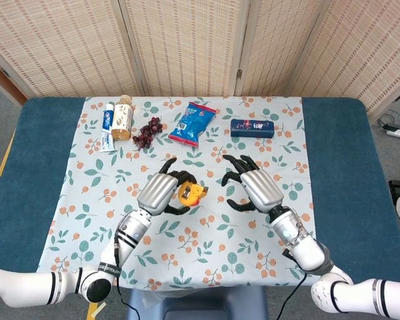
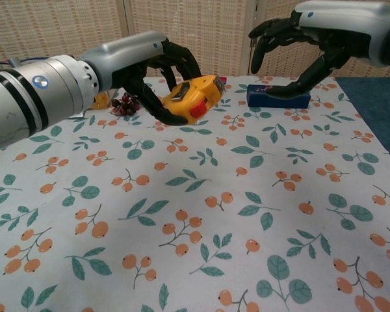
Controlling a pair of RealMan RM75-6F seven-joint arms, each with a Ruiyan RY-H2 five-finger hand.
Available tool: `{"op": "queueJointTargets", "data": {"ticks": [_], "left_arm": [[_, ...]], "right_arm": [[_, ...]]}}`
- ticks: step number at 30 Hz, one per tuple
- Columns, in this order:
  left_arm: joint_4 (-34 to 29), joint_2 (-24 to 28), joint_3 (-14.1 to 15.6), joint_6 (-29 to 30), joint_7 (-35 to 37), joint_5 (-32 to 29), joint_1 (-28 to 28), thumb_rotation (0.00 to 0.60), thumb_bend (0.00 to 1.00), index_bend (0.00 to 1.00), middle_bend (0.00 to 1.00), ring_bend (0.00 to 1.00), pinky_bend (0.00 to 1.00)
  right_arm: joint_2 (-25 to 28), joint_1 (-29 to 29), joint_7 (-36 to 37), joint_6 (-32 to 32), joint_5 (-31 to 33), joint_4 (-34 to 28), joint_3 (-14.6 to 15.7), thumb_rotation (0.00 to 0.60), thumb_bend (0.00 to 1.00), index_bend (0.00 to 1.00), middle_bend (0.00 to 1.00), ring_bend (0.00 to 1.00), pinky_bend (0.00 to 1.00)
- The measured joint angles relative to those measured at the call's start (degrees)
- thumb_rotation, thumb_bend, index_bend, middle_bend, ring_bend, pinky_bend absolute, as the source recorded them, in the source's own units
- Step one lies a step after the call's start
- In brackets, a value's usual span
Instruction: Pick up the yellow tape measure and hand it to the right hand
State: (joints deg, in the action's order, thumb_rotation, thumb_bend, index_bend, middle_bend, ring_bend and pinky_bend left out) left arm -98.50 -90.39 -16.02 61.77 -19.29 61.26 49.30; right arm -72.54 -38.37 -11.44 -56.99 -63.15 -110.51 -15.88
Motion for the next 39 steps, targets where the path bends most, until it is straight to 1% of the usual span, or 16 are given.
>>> {"op": "queueJointTargets", "data": {"ticks": [13, 19, 22, 39], "left_arm": [[-0.95, -2.05, 0.04, 1.82, -2.99, 0.46, 0.79, 0.6, 0.47, 0.58, 0.53, 0.42, 0.05], [-0.54, -2.77, -0.09, 2.07, -3.79, -0.01, 1.12, 0.6, 0.47, 0.58, 0.53, 0.42, 0.05], [-0.32, -2.85, -0.12, 2.03, -4.04, -0.28, 1.21, 0.6, 0.47, 0.58, 0.53, 0.42, 0.05], [1.14, -3.05, -0.14, 1.5, -4.22, -1.26, 1.44, 0.6, 0.47, 0.58, 0.53, 0.42, 0.04]], "right_arm": [[-3.64, -3.94, -1.54, 0.93, 4.23, 1.92, -0.63, 0.6, 0.33, 0.44, 0.07, 0.12, 0.0], [-4.59, -5.18, -1.86, 1.37, 5.32, 2.38, -0.37, 0.6, 0.33, 0.44, 0.08, 0.12, 0.0], [-4.7, -5.43, -2.04, 1.34, 5.61, 2.43, -0.01, 0.6, 0.33, 0.44, 0.09, 0.13, 0.0], [-3.81, -5.39, -0.98, 0.79, 6.23, 2.51, 1.24, 0.6, 0.33, 0.52, 0.12, 0.13, 0.0]]}}
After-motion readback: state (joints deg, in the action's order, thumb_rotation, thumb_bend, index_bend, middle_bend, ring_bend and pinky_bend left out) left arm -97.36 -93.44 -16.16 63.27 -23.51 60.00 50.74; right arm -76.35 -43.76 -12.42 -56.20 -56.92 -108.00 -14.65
